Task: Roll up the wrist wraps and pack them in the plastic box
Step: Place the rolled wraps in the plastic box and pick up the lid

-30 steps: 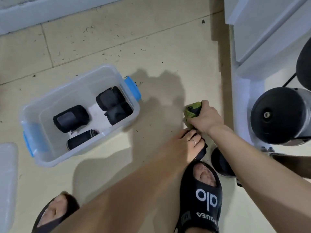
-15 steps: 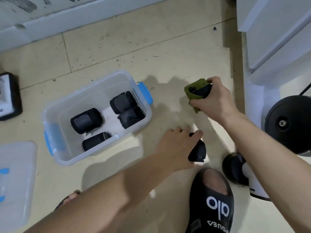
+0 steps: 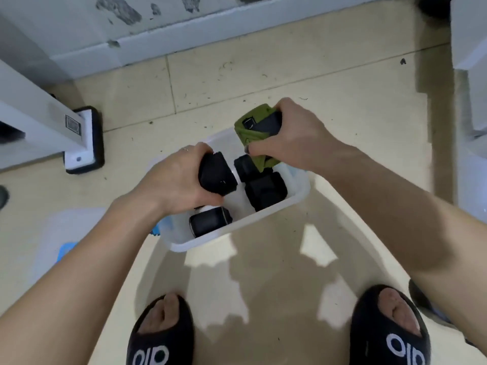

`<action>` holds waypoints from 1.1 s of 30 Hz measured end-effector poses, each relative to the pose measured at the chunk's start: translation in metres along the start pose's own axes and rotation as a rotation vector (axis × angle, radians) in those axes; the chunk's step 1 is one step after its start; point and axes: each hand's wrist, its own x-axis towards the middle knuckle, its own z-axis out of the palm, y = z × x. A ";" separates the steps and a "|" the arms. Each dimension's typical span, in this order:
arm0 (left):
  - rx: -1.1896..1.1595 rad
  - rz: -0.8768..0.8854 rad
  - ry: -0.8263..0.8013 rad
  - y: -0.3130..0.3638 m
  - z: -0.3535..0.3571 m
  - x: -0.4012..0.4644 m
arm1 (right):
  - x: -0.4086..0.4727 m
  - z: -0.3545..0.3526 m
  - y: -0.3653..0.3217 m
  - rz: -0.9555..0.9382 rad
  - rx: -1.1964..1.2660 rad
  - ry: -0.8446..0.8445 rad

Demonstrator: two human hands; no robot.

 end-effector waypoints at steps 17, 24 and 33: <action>0.219 0.070 -0.074 -0.038 0.064 0.006 | 0.026 0.083 0.030 -0.327 -0.866 -0.153; 0.096 0.054 -0.114 -0.039 0.065 0.004 | 0.031 0.080 0.037 -0.438 -1.014 -0.157; 0.354 -0.017 -0.084 -0.036 0.060 -0.003 | 0.029 0.079 0.039 -0.390 -1.129 -0.115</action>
